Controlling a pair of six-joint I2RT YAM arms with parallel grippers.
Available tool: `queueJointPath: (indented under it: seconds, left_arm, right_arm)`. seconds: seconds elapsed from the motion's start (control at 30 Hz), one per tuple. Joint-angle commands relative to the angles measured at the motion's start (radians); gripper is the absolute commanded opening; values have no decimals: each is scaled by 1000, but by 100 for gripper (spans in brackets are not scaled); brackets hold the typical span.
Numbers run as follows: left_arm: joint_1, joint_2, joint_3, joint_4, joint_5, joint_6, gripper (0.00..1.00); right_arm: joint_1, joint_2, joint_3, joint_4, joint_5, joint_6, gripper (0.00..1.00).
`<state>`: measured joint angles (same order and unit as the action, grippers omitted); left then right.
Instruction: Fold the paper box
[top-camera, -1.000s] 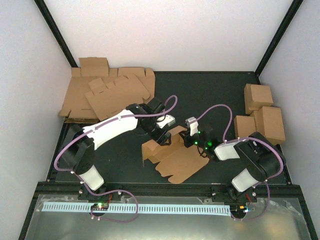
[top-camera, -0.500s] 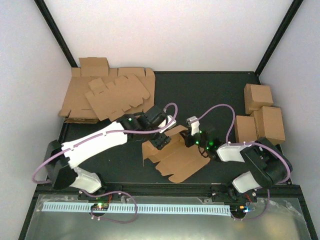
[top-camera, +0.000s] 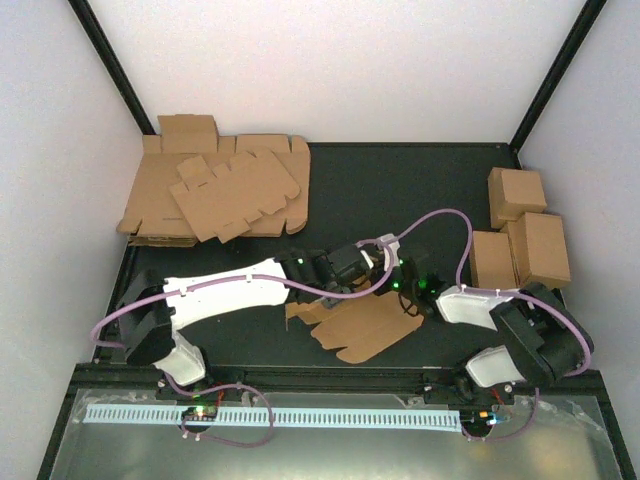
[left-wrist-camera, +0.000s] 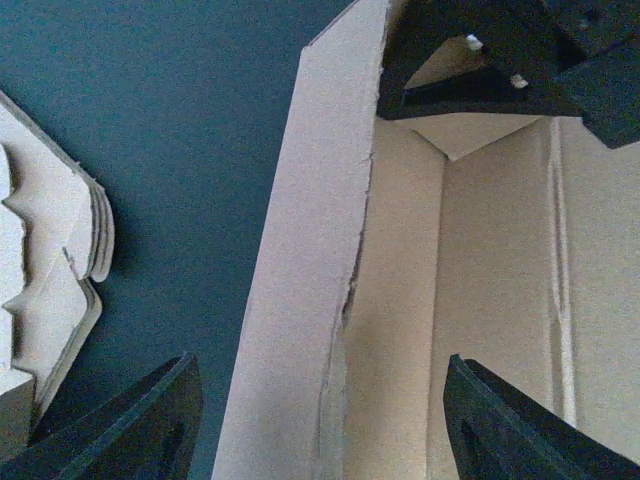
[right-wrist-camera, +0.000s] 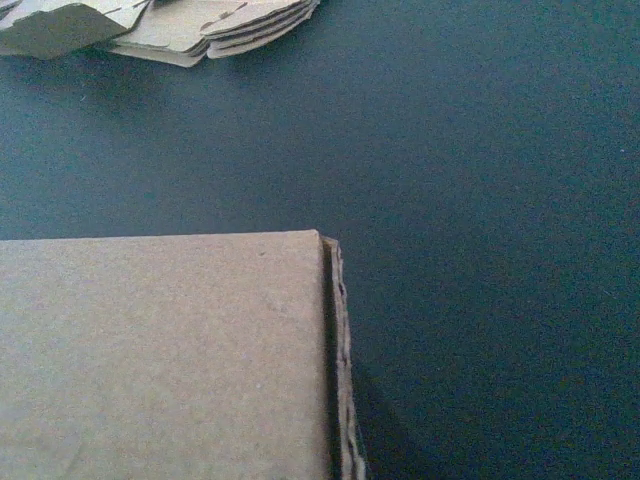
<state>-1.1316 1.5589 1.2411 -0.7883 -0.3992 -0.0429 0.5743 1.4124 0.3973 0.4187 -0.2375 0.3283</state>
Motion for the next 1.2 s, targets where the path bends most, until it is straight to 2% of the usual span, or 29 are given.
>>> queueJointPath:
  seconds: [0.0, 0.1, 0.4, 0.5, 0.63, 0.9, 1.17]
  left_arm:
    - [-2, 10, 53, 12, -92, 1, 67]
    - [-2, 9, 59, 11, -121, 1, 56]
    - [-24, 46, 57, -17, -206, 8, 12]
    - [-38, 62, 54, -15, -219, 9, 2]
    - [-54, 78, 48, -8, -236, 6, 2]
    - [-74, 98, 33, -13, -254, -2, 1]
    - [-74, 118, 34, -31, -213, -18, 2]
  right_arm:
    - [-2, -16, 35, -41, -11, 18, 7]
    - [-2, -16, 42, -51, -16, 16, 7]
    - [-2, 2, 86, -124, -10, 10, 8]
    - [-2, 9, 92, -128, -9, 21, 8]
    - [-2, 22, 96, -125, -17, 31, 9]
    - [-2, 26, 76, -109, 8, 33, 25]
    - [-1, -20, 16, -31, 51, 35, 25]
